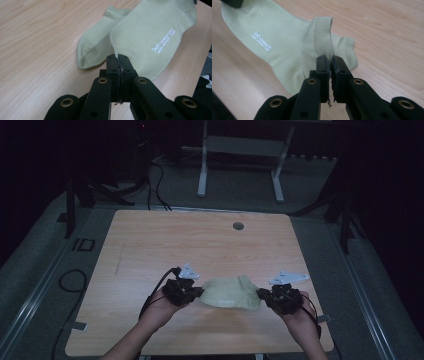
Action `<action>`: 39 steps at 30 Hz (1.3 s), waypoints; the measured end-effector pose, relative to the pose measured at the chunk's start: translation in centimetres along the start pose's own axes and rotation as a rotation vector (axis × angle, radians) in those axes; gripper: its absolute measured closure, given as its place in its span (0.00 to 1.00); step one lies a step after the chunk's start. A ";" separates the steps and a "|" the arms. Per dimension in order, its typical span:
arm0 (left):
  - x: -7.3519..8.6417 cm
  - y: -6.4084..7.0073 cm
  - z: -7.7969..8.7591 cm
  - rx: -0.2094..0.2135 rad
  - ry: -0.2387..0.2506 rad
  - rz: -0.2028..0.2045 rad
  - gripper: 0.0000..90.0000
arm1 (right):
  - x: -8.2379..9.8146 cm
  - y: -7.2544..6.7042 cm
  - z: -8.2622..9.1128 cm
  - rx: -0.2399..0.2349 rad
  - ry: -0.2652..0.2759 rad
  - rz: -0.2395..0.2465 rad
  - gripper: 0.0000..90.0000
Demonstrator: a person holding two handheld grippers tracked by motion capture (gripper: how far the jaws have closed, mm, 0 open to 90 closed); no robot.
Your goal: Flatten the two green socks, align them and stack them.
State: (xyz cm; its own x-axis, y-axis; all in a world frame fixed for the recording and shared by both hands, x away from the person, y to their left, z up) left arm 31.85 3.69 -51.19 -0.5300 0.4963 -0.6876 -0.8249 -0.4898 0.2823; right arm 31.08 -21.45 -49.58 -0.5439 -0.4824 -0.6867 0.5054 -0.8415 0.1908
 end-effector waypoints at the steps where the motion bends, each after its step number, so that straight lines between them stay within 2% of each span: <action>1: -0.3 -0.1 0.0 -0.002 -0.001 -0.002 0.98 | -0.2 0.2 -0.1 0.003 0.000 0.000 0.95; 11: -2.8 -1.9 0.5 -0.017 0.017 0.022 0.98 | -3.0 1.9 -1.0 0.023 -0.003 -0.003 0.94; 16: -3.3 -2.8 -0.3 -0.035 -0.005 0.025 0.98 | -3.9 2.6 -1.9 0.034 -0.026 -0.005 0.94; 17: -3.4 -3.0 -0.6 -0.026 -0.001 0.039 0.98 | -3.9 2.7 -2.2 0.031 -0.031 -0.010 0.94; 23: -2.7 -3.5 -2.2 -0.041 -0.031 0.034 0.98 | -2.8 3.1 -3.7 0.027 -0.064 -0.035 0.94; 31: -1.3 -4.8 -4.5 -0.039 -0.061 0.069 0.98 | -0.9 3.0 -6.6 0.004 -0.130 -0.059 0.94; 34: -0.9 -5.3 -5.2 -0.037 -0.064 0.083 0.98 | -0.4 3.0 -7.3 0.007 -0.149 -0.059 0.94; 39: -0.3 -6.0 -6.5 -0.045 -0.089 0.085 0.98 | 0.2 2.9 -8.7 0.020 -0.183 -0.052 0.94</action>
State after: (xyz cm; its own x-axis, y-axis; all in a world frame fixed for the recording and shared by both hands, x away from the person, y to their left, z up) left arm 38.25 1.88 -57.07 -0.6144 0.5128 -0.5997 -0.7678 -0.5636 0.3048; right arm 38.24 -21.86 -55.31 -0.6830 -0.4724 -0.5571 0.4609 -0.8704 0.1730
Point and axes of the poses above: each handheld gripper's, and its own axes: z roughly backward along the jaws, x roughly out of its underside, y roughly to its right, the point moved 6 cm from there along -z, roughly forward along the jaws, and after that the axes turned 14 degrees about x, right-handed, at the moved point
